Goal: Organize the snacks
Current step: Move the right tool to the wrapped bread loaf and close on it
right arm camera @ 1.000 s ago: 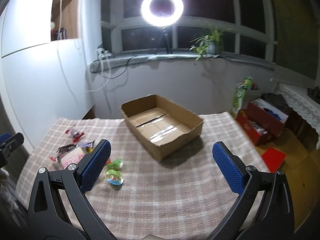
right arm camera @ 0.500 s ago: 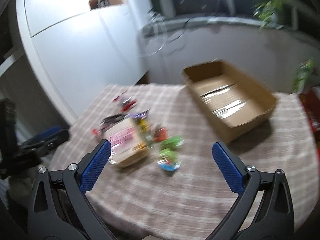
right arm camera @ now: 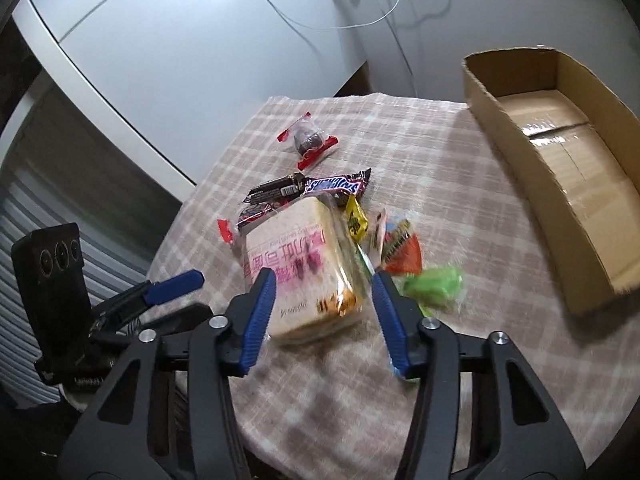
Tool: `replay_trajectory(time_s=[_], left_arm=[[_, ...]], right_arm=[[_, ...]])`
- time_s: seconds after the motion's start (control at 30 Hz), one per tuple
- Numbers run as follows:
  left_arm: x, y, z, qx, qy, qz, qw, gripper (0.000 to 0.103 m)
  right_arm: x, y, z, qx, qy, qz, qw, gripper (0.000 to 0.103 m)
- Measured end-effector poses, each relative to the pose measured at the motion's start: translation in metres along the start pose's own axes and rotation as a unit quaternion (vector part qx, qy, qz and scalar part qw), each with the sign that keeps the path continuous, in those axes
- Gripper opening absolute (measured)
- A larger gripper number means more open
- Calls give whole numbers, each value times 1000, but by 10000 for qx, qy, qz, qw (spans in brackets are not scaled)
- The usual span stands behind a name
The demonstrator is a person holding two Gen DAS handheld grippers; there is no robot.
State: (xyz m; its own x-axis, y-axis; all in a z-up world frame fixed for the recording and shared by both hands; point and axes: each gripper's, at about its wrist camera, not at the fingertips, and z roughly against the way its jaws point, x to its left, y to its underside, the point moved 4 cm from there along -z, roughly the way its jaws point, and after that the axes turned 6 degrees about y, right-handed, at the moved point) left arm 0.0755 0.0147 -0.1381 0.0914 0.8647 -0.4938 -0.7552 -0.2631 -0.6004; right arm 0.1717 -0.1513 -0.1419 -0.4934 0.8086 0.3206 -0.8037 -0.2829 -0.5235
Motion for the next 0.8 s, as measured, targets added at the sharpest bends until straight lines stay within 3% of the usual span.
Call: replay_trajectory(time_s=[0.1,0.57,0.8], left_arm=[[1,1,-8,67,70,51,9999,67],[8,2,-32,307,159,206,9992,59],[9,5,-44,433,197,238,9986,49]], right_arm=[[4,-6,-11,136,-59,98,9998,48],[10,-14,-46,579,-109,378,9975,47],[12,-11,-55,706,-152,424,9965,47]])
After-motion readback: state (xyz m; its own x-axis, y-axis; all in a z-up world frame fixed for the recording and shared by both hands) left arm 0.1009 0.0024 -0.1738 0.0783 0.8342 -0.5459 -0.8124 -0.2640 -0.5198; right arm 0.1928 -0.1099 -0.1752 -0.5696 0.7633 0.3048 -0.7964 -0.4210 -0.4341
